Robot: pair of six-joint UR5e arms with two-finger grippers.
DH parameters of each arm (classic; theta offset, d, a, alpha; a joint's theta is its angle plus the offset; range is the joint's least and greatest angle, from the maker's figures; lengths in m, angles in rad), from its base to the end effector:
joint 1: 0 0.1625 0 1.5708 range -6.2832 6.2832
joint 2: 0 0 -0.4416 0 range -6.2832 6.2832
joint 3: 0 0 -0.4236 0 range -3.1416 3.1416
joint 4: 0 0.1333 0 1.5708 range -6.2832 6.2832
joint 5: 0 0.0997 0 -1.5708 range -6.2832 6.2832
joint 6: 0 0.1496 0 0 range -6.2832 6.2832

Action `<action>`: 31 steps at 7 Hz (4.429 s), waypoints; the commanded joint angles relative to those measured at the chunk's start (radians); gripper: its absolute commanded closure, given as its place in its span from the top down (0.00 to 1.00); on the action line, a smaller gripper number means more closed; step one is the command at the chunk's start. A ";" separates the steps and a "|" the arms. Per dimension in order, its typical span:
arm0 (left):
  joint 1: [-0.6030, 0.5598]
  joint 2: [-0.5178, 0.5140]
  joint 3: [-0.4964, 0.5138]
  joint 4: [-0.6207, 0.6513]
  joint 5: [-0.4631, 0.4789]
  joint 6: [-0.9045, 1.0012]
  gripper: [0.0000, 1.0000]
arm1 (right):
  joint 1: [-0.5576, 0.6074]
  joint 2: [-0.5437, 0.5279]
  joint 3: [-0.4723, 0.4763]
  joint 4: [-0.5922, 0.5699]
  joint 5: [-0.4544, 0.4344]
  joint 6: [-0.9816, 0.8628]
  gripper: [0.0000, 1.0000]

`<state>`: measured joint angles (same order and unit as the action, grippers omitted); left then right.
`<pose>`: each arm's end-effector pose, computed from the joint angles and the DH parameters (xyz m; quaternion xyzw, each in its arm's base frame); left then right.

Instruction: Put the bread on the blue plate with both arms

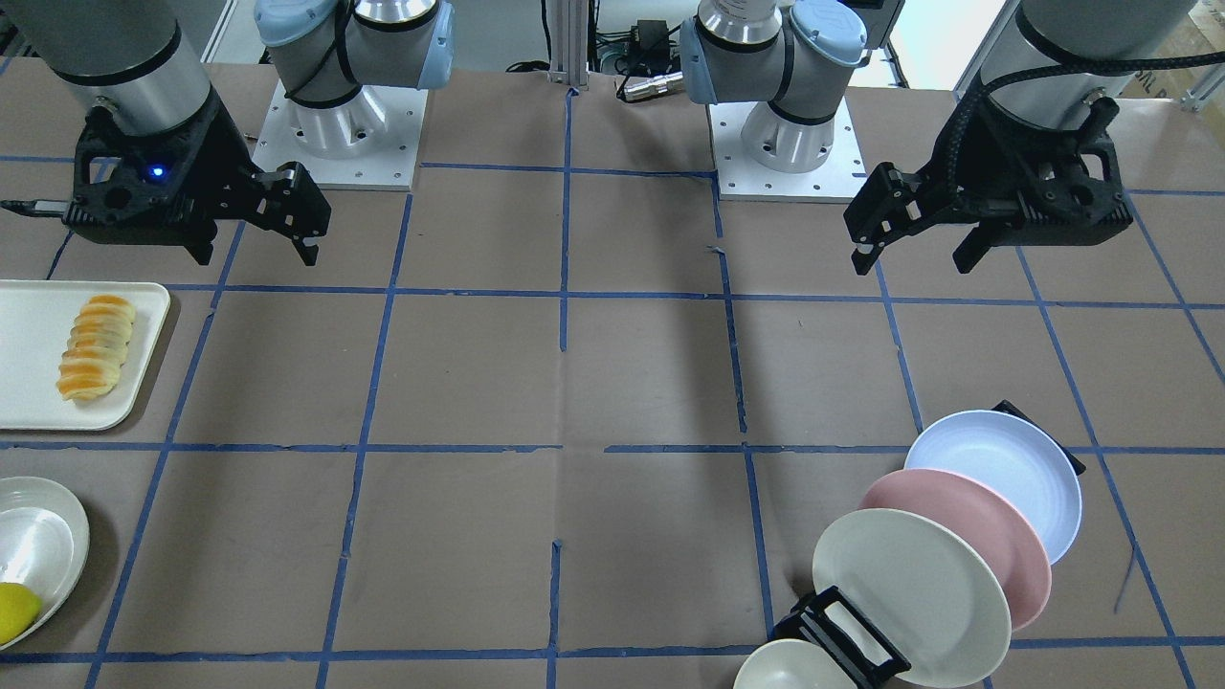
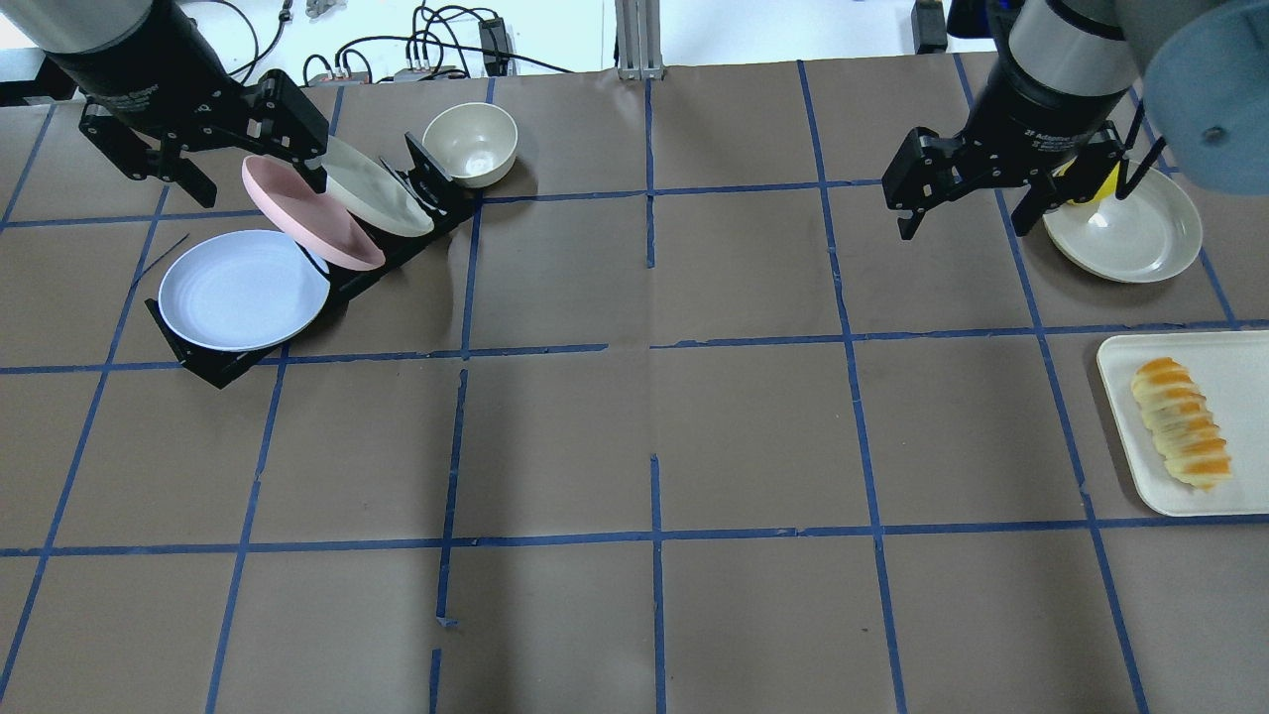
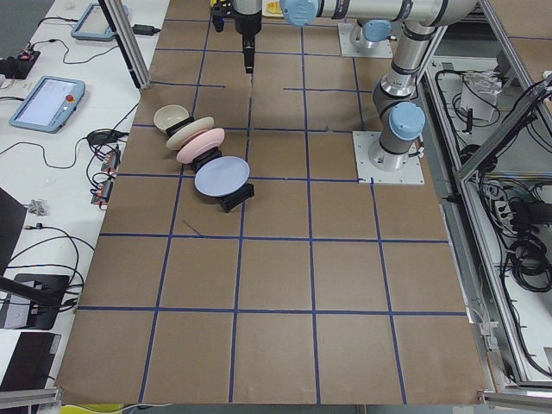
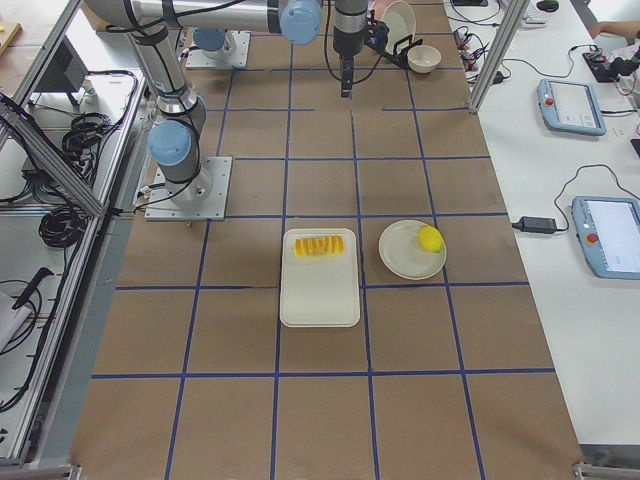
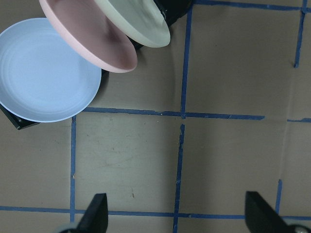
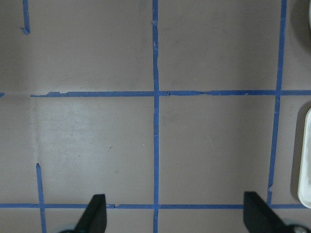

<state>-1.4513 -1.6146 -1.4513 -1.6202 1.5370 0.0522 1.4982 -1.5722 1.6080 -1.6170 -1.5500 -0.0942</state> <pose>-0.0724 -0.5579 0.4889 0.0334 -0.9992 0.0145 0.0157 0.0980 -0.5325 0.4404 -0.0109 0.9999 -0.0060 0.0099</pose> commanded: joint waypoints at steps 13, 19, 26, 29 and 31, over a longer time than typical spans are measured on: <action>0.366 -0.042 -0.006 0.009 0.000 0.588 1.00 | -0.573 0.334 0.253 -0.397 -0.113 -0.688 0.98; 0.388 -0.401 0.029 0.180 0.003 0.623 1.00 | -0.604 0.337 0.335 -0.480 -0.116 -0.707 0.96; 0.448 -0.562 0.069 0.258 -0.024 0.693 1.00 | -0.609 0.339 0.377 -0.531 -0.125 -0.710 0.06; 0.447 -0.579 0.069 0.273 -0.057 0.695 1.00 | -0.609 0.321 0.345 -0.509 -0.127 -0.714 0.05; 0.447 -0.581 0.068 0.276 -0.058 0.695 1.00 | -0.598 0.281 0.194 -0.318 -0.127 -0.710 0.05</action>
<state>-1.0047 -2.1925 -1.3825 -1.3464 1.4811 0.7467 0.8955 -1.2667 1.8963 -2.0476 -1.6772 -0.8054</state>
